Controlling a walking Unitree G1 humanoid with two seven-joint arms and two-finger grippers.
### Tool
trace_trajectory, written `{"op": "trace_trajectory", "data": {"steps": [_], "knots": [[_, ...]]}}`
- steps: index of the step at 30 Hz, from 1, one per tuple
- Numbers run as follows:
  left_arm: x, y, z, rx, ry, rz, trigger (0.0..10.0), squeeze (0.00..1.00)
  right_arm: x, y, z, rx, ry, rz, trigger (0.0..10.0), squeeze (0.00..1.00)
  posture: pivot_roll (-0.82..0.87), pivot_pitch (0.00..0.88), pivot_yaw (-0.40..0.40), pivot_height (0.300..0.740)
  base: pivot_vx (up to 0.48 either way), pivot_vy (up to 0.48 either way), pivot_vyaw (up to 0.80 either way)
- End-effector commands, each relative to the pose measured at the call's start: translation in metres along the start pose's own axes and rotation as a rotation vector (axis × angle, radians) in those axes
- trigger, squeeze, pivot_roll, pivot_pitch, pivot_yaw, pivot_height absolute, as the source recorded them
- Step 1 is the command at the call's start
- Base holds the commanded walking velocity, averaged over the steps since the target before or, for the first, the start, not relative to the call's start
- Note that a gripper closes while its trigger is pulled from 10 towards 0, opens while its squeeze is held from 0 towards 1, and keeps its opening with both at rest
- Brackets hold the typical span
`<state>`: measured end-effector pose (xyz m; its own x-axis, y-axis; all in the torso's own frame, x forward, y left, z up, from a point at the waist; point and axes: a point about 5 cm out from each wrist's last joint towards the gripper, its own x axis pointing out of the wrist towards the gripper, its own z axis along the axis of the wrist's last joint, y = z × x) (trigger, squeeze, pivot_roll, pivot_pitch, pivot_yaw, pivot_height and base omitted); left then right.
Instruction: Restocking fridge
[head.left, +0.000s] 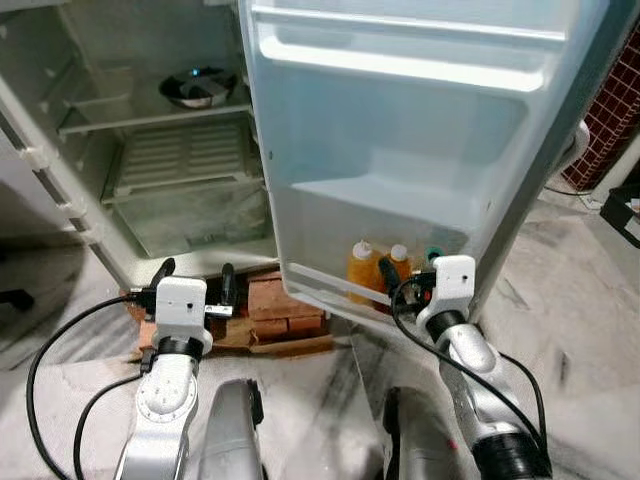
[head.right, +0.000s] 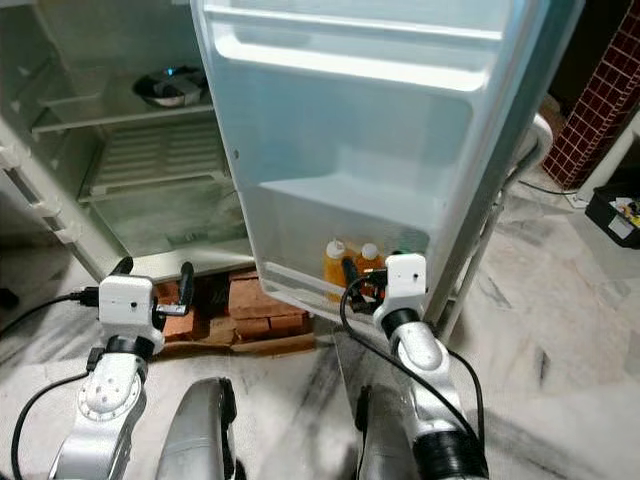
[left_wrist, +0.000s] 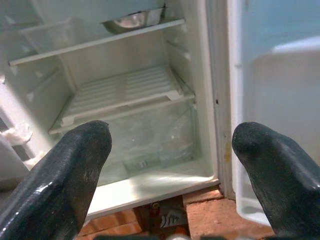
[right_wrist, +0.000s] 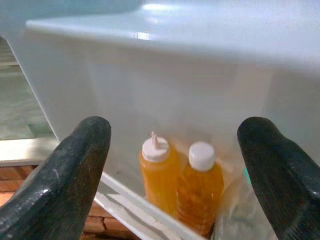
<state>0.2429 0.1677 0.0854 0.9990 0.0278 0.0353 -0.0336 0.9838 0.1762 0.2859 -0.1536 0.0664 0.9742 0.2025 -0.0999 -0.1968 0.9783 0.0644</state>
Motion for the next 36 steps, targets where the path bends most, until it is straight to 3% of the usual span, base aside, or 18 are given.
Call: {"op": "trace_trajectory", "data": {"steps": [1,3,7,10,15,21,36], "knots": [[-0.002,0.002,0.001,0.004,0.003,-0.004,10.0,0.00,-0.004,-0.002,0.001,0.009,0.002,0.014,10.0,0.00,0.03,0.003,-0.005,0.678,0.000,0.000,0.00],[-0.004,0.003,0.001,0.021,0.008,-0.003,10.0,0.00,-0.009,-0.001,-0.001,0.017,0.008,0.046,10.0,0.00,0.03,0.009,-0.012,0.688,0.000,0.000,0.00],[-0.008,0.003,0.000,0.019,0.010,0.001,10.0,0.00,-0.018,0.015,0.000,0.110,0.019,0.228,10.0,0.00,0.03,0.015,-0.026,0.713,0.000,0.000,0.00],[-0.010,-0.001,-0.001,0.018,0.016,-0.012,10.0,0.00,-0.027,0.034,0.005,0.090,0.033,0.453,10.0,0.00,0.04,0.009,-0.023,0.733,0.000,0.000,0.00],[-0.008,0.002,0.000,0.027,0.018,-0.015,10.0,0.00,-0.026,0.041,0.004,0.156,0.064,0.549,10.0,0.00,0.04,0.006,-0.003,0.740,0.000,0.000,0.00],[-0.004,0.003,0.002,0.034,0.014,-0.011,10.0,0.00,-0.024,0.042,0.008,0.104,0.060,0.574,10.0,0.00,0.03,0.014,0.023,0.740,0.000,0.000,0.00],[-0.002,0.001,0.006,0.059,0.001,-0.017,10.0,0.00,-0.001,0.033,0.014,0.036,0.027,0.455,10.0,0.00,0.04,0.016,0.026,0.740,0.000,0.000,0.00]]}}
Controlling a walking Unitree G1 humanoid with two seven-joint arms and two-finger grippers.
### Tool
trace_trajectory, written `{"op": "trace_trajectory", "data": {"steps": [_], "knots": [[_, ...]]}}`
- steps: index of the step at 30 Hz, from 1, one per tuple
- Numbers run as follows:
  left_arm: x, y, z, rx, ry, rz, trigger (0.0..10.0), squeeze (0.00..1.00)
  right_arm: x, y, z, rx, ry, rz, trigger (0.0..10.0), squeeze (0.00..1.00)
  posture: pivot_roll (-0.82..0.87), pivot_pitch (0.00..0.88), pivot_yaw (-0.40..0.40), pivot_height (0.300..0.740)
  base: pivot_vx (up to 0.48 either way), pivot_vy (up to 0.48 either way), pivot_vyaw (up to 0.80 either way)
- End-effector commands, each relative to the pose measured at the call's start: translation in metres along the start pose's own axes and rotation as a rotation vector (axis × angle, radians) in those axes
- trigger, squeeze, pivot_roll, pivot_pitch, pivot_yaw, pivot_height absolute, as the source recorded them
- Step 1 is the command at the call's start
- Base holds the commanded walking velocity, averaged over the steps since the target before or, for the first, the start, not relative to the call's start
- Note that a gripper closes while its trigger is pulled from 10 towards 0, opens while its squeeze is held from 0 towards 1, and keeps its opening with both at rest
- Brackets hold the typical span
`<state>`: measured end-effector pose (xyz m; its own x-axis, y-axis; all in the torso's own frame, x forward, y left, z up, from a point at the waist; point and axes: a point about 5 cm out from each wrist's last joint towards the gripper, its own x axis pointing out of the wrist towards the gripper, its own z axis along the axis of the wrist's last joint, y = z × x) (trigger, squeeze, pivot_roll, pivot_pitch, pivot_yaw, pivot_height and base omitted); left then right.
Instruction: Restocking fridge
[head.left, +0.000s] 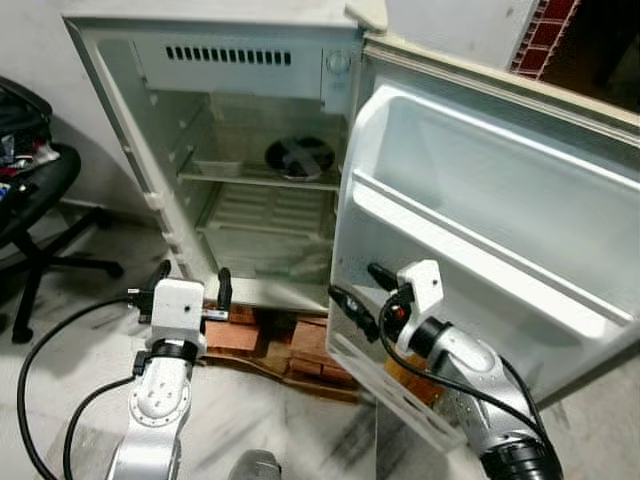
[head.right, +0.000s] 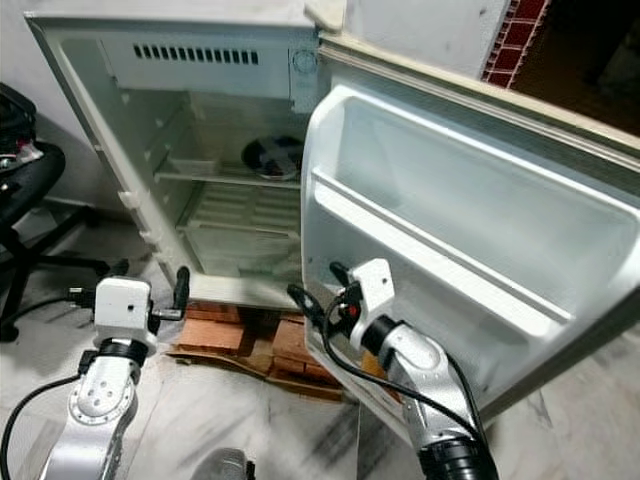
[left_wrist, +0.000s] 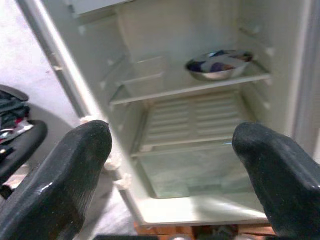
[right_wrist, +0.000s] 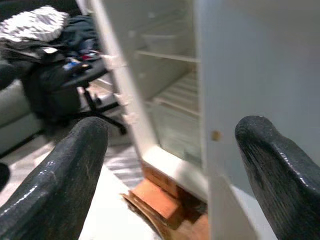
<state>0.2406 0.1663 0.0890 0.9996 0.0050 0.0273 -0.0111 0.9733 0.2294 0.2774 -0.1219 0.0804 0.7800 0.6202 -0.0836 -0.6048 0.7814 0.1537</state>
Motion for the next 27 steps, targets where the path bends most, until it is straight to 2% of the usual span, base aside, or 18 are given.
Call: {"op": "trace_trajectory", "data": {"steps": [1,6,21,27], "knots": [[0.001,0.002,0.002,0.006,-0.001,0.008,10.0,0.00,0.003,-0.001,0.003,-0.016,-0.008,-0.011,10.0,0.00,0.04,0.016,0.026,0.740,0.000,0.000,0.00],[0.000,0.000,0.002,0.005,-0.002,0.008,10.0,0.00,0.006,-0.004,0.005,-0.006,-0.023,-0.029,10.0,0.00,0.04,0.021,0.026,0.740,0.000,0.000,0.00],[-0.003,-0.003,0.001,0.005,0.008,-0.001,10.0,0.00,0.005,-0.005,-0.001,-0.028,-0.016,-0.065,10.0,0.00,0.04,0.030,0.013,0.740,-0.304,0.000,0.00],[-0.003,-0.003,0.000,0.005,0.010,-0.001,10.0,0.00,0.003,-0.012,-0.001,-0.040,-0.016,-0.125,10.0,0.00,0.04,0.026,0.011,0.740,-0.326,0.000,0.00]]}}
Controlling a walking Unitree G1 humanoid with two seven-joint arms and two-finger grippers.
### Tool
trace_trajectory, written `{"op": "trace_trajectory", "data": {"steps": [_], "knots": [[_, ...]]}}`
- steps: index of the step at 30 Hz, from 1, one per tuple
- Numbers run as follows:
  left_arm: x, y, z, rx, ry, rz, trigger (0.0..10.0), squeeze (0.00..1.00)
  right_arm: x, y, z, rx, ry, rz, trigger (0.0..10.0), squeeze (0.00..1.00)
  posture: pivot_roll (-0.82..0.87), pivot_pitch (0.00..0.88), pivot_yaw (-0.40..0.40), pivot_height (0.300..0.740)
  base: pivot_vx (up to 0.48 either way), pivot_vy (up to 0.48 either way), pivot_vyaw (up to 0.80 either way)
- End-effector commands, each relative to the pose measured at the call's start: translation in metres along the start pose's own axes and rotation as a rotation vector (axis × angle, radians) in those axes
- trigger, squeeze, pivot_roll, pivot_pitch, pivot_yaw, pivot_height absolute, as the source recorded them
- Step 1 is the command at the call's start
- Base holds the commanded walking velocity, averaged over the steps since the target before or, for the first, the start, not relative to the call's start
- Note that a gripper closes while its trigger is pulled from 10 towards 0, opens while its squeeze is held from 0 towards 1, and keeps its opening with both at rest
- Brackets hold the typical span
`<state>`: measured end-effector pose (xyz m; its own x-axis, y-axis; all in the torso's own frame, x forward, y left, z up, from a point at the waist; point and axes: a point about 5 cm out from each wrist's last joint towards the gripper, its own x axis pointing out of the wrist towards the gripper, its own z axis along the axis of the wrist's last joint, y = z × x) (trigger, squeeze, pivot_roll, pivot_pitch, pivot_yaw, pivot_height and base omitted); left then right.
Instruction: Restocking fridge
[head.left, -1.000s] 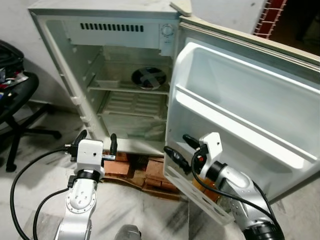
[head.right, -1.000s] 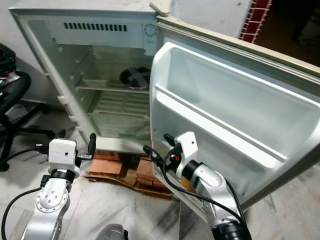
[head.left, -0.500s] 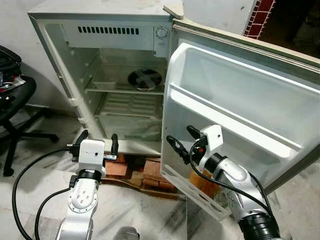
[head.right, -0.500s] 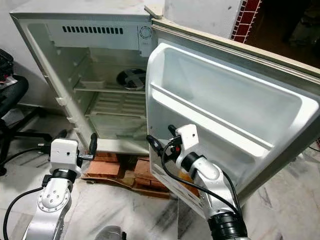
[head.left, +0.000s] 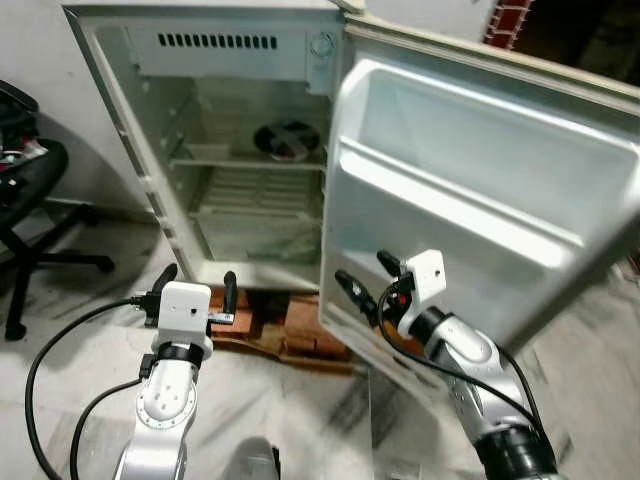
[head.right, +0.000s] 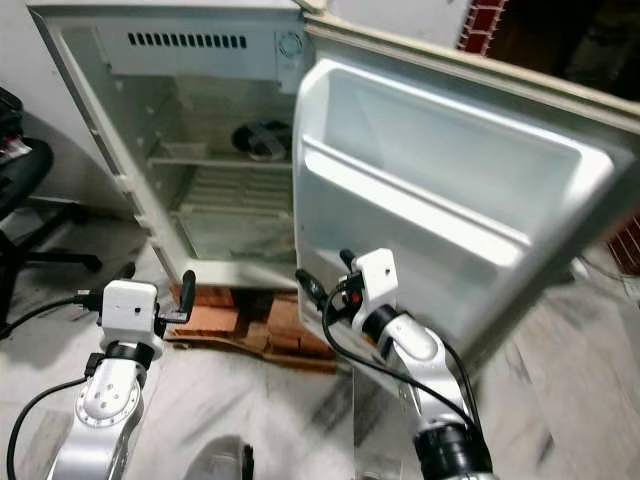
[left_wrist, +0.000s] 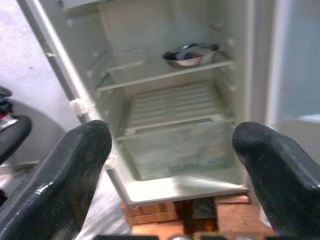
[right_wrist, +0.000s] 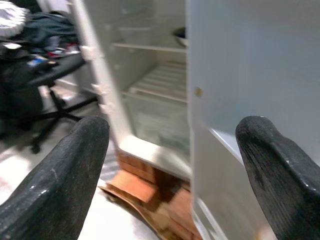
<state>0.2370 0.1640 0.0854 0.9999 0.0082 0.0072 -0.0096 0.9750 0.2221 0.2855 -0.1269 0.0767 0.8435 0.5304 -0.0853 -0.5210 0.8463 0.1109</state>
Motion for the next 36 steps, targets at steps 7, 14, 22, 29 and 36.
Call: {"op": "trace_trajectory", "data": {"steps": [7,14,22,29,36], "knots": [[0.002,-0.001,0.003,0.012,-0.010,-0.007,10.0,0.00,0.001,-0.005,0.001,-0.023,-0.005,-0.042,10.0,0.00,0.03,0.021,0.013,0.740,-0.322,0.000,0.00],[0.003,-0.001,0.003,0.011,-0.010,-0.007,10.0,0.00,0.001,-0.009,0.001,-0.016,-0.010,-0.078,10.0,0.00,0.03,0.024,0.011,0.740,-0.304,0.000,0.00],[0.001,0.006,0.001,0.011,-0.004,0.001,10.0,0.00,0.002,-0.021,0.008,-0.033,-0.066,-0.209,10.0,0.00,0.05,0.015,0.014,0.740,0.000,0.000,0.00],[0.004,0.001,0.001,-0.020,0.004,0.006,10.0,0.00,0.003,-0.024,0.003,-0.088,-0.036,-0.293,10.0,0.00,0.04,0.009,0.022,0.740,0.000,0.000,0.00],[0.004,-0.004,0.002,-0.043,-0.003,-0.027,10.0,0.00,0.002,-0.029,0.011,-0.144,-0.072,-0.287,10.0,0.00,0.03,0.005,0.022,0.740,0.000,-0.035,0.19]]}}
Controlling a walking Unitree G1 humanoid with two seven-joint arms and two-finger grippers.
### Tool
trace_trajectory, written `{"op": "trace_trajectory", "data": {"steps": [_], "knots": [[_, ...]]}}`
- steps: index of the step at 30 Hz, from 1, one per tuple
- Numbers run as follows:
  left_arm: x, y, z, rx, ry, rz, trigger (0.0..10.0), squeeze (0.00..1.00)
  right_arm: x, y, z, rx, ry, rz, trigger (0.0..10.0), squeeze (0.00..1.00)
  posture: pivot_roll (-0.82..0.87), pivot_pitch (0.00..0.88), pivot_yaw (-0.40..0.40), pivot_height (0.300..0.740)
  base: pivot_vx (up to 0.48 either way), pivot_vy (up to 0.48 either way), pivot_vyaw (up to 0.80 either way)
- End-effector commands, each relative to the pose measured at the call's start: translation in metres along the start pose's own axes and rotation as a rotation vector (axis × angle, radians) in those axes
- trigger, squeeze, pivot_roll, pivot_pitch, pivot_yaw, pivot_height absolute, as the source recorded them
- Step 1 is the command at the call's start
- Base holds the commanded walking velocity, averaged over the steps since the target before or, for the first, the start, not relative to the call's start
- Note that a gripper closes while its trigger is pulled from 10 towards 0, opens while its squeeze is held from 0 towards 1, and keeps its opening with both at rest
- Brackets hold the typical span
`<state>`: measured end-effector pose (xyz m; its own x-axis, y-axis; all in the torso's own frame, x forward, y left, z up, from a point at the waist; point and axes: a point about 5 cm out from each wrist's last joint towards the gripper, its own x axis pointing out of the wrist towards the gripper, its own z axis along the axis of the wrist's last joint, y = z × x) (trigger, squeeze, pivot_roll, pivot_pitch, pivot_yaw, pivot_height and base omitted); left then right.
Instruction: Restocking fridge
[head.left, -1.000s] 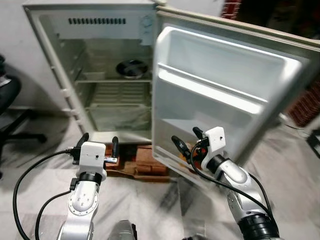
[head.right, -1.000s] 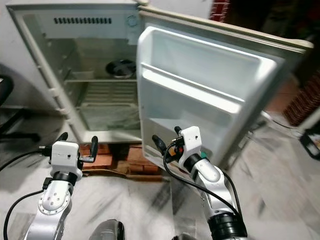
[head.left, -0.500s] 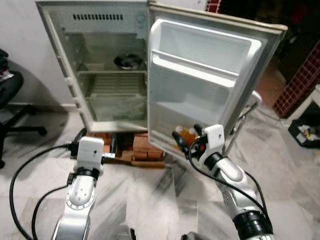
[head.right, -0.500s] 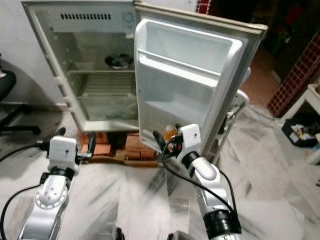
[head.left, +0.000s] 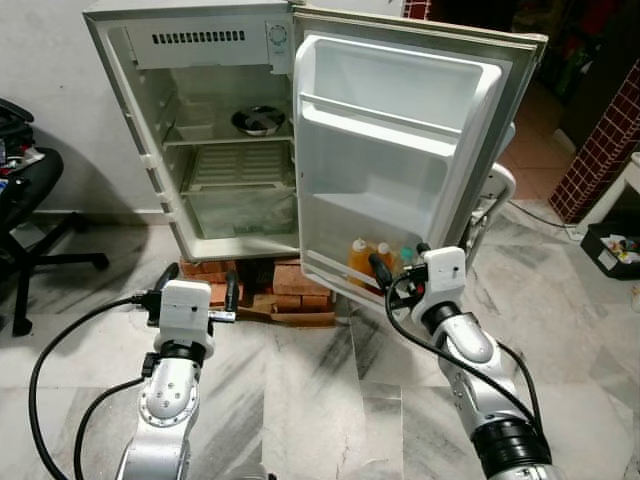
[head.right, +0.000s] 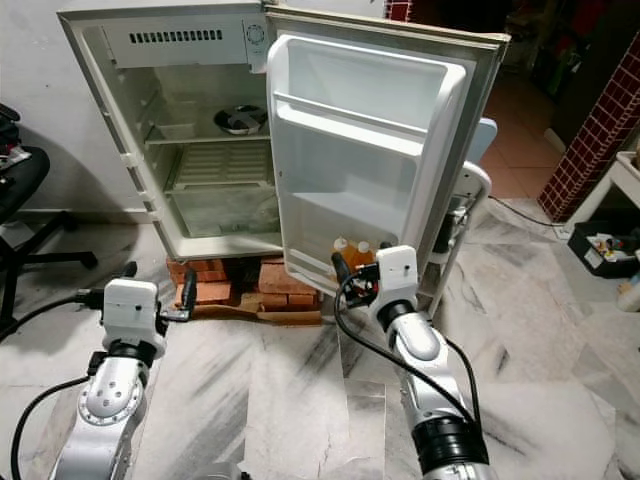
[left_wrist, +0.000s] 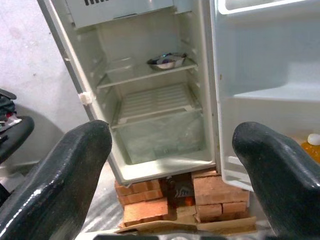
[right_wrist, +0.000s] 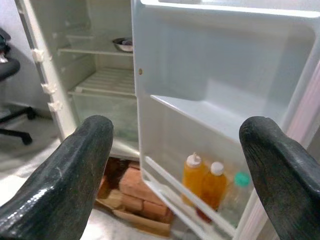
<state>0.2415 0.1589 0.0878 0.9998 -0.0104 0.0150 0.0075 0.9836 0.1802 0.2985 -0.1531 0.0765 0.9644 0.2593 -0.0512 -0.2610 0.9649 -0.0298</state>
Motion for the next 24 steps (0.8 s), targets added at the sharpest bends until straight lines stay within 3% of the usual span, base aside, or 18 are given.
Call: {"op": "trace_trajectory", "data": {"steps": [1,10,24], "knots": [[-0.0004,0.0005,-0.0017,0.000,0.008,-0.010,10.0,0.00,0.0055,0.0008,0.0076,-0.020,-0.029,0.008,10.0,0.00,0.03,0.005,0.022,0.740,0.000,-0.247,0.66],[0.0034,0.0020,-0.0004,0.000,-0.006,0.010,10.0,0.00,0.0087,-0.0003,0.0095,-0.007,-0.034,0.019,10.0,0.00,0.02,0.002,0.009,0.740,0.204,-0.289,0.56],[0.0039,0.0041,-0.0028,0.000,-0.003,0.029,10.0,0.00,0.0100,0.0017,0.0070,-0.015,-0.034,0.029,10.0,0.00,0.03,0.000,0.007,0.740,0.282,-0.303,0.00]]}}
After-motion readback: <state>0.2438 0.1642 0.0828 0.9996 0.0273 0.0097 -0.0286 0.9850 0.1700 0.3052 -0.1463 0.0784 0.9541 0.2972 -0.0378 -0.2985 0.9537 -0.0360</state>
